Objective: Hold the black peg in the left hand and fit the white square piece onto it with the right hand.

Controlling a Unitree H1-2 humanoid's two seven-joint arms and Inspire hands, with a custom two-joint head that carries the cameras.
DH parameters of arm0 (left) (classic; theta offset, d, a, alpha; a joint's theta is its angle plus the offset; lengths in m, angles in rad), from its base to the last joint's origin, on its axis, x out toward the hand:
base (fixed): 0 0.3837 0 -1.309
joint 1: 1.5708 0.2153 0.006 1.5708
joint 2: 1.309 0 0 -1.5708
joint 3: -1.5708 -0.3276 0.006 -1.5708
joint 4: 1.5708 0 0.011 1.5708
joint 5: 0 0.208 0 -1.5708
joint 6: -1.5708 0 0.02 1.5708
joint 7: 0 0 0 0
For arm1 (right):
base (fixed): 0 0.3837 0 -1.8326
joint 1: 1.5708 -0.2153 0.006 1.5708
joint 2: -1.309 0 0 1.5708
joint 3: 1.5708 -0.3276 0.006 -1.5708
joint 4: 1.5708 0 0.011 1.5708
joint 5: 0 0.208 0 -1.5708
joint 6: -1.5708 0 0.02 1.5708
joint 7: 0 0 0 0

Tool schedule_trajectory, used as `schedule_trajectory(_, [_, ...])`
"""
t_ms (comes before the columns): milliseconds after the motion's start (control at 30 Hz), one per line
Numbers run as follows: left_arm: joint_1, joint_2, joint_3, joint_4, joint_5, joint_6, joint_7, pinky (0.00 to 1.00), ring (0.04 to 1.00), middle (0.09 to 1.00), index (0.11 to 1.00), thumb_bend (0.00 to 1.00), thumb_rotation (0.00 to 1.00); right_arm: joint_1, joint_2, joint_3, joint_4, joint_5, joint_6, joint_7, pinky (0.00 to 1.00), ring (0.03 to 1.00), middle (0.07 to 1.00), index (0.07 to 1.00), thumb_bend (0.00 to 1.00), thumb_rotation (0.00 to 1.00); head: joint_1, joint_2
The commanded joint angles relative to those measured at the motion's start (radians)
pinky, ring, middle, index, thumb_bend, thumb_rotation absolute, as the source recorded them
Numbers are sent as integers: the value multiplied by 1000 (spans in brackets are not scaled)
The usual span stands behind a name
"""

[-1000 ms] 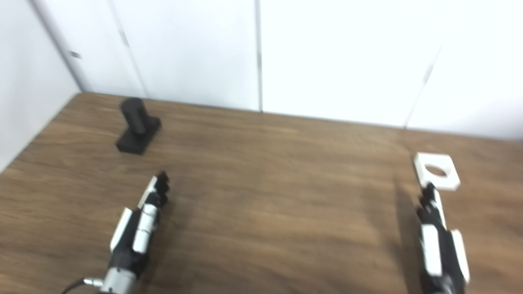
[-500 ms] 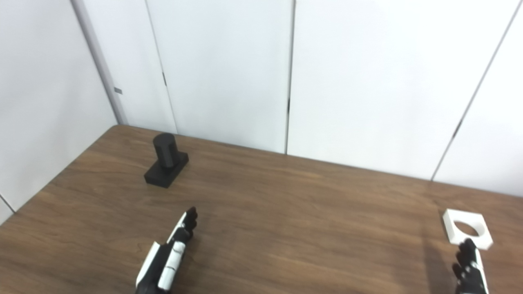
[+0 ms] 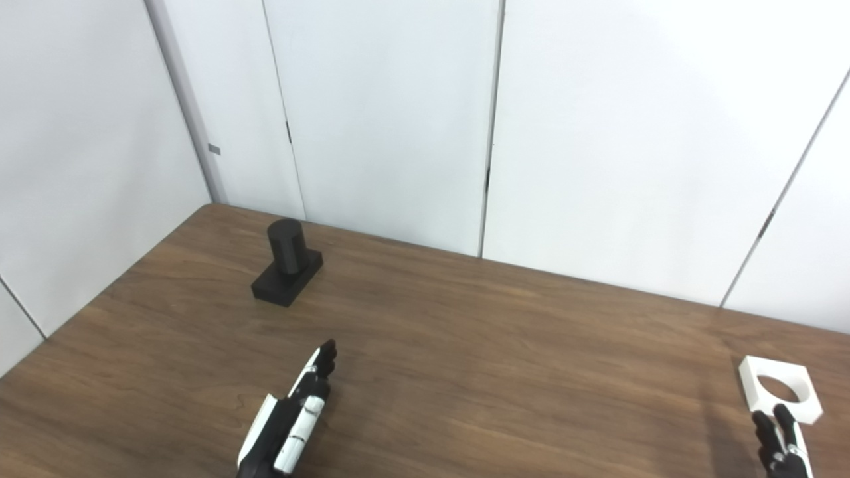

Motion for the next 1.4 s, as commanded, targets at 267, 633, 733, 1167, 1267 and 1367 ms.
schedule_trajectory(267, [-39, -2, 17, -185, 257, 161, 21, 945, 988, 1000, 1000, 605, 815, 85, 2, 1, 6, 15, -16, -5, 1000, 972, 947, 980, 715, 1000, -8, 8])
schedule_trajectory(633, [-176, 77, 124, -263, 382, 339, -35, 951, 983, 991, 977, 736, 629, 96, -2, 11, -24, -2, -15, 7, 1000, 953, 946, 985, 667, 1000, -14, 14])
schedule_trajectory(733, [-208, 93, 145, -254, 414, 384, -48, 934, 966, 981, 977, 797, 638, 94, -3, 12, -30, 36, 5, 26, 1000, 987, 979, 999, 681, 1000, -16, 16])
schedule_trajectory(1167, [-326, 156, 158, -53, 654, 430, 34, 855, 949, 949, 918, 936, 672, 95, -16, 12, 11, 39, -52, 47, 1000, 1000, 991, 1000, 696, 1000, -20, 22])
schedule_trajectory(1267, [-350, 172, 166, -1, 668, 427, 49, 901, 963, 951, 918, 934, 660, 96, -18, 13, 8, 39, -51, 50, 1000, 1000, 995, 1000, 684, 1000, -21, 24])
schedule_trajectory(1367, [-371, 192, 168, 36, 675, 432, 48, 905, 966, 952, 916, 925, 646, 95, -18, 11, 12, 31, -54, 51, 1000, 1000, 996, 1000, 685, 1000, -23, 23])
